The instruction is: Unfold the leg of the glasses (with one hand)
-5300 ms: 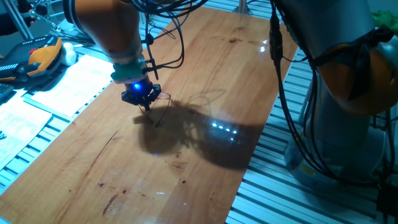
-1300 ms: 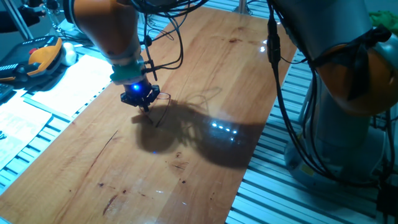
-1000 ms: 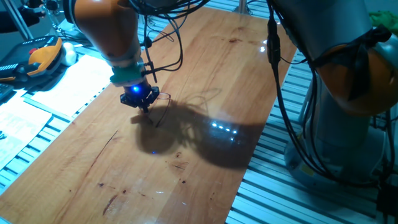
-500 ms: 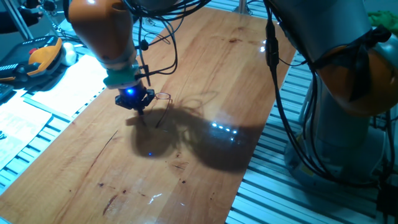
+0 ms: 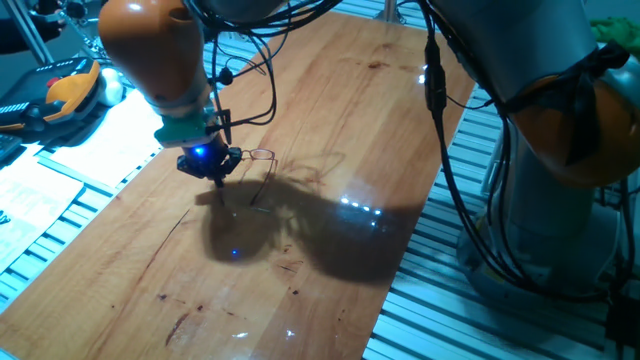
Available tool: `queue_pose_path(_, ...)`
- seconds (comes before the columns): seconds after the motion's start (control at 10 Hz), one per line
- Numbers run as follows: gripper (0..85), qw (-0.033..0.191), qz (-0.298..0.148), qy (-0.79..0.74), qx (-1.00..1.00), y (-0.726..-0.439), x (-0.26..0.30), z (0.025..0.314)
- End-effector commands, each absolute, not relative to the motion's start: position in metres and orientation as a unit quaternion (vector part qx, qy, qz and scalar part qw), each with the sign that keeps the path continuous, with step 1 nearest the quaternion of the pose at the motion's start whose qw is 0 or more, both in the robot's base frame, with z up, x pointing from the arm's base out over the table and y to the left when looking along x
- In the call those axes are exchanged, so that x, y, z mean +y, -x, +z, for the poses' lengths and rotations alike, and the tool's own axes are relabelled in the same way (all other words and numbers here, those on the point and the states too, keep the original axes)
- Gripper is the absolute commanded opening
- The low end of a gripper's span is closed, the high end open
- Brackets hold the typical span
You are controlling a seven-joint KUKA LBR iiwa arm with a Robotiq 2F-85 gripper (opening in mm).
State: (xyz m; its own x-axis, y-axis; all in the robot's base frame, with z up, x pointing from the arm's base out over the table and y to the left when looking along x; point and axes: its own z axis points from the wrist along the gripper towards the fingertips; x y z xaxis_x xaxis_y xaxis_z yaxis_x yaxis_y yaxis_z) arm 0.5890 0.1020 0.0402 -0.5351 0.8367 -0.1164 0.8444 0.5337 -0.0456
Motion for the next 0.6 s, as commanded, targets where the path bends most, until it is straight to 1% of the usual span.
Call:
queue_pose_path(0.0,0.0,0.040,-0.047,-0.483,0.874,-0.589,0.103,0.041)
queue_pose_path(0.1,0.0,0.039,-0.048,-0.483,0.874,-0.590,0.104,0.041)
queue_pose_path(0.4,0.0,0.021,-0.049,-0.456,0.888,-0.586,0.101,0.049)
queue_pose_path(0.5,0.0,0.012,-0.049,-0.447,0.893,-0.583,0.099,0.055)
